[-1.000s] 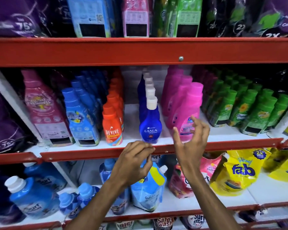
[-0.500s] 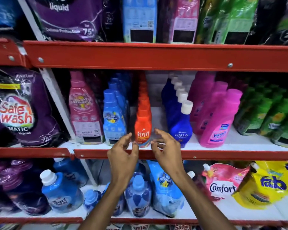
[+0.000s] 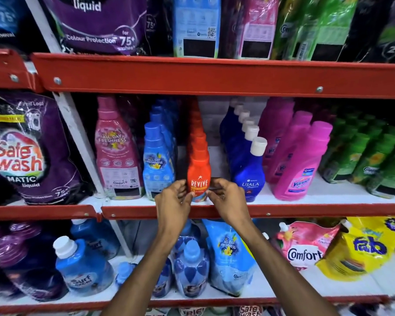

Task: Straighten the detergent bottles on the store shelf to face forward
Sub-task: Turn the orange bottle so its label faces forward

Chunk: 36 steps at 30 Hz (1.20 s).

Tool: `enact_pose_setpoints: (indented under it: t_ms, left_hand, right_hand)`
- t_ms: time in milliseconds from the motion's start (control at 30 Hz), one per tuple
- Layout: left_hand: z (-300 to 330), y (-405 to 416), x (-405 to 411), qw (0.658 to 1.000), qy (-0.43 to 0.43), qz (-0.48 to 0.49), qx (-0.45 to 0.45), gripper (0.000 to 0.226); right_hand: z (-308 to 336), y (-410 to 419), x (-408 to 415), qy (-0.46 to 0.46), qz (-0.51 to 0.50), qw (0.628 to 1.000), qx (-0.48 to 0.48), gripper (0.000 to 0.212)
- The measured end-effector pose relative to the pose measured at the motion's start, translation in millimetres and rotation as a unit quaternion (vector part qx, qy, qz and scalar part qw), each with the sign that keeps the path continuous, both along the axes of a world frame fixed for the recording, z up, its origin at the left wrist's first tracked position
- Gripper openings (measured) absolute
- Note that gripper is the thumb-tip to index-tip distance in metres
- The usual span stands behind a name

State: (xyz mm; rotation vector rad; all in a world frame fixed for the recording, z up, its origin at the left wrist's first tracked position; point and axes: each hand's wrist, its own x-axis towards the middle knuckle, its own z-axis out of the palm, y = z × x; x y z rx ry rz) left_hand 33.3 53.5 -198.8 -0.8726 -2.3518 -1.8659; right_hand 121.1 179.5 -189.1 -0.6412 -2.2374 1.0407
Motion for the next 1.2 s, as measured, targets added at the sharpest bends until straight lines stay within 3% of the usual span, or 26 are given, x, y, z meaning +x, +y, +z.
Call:
enact_pose_setpoints:
  t_ms: [400,1200]
  left_hand:
    - [-2.5,3.3,-2.0,0.999,-0.032,-0.018,0.012,0.035]
    - [-6.8,2.7,1.1,0.999,0.036,0.032,-0.005,0.032]
  right_hand:
    - [-5.5,1.1,0.6,0.019,-0.010,0.999,-0.037,0.028]
    - [-6.1,3.5,3.0,0.033,0.019,0.997,-0.066,0.032]
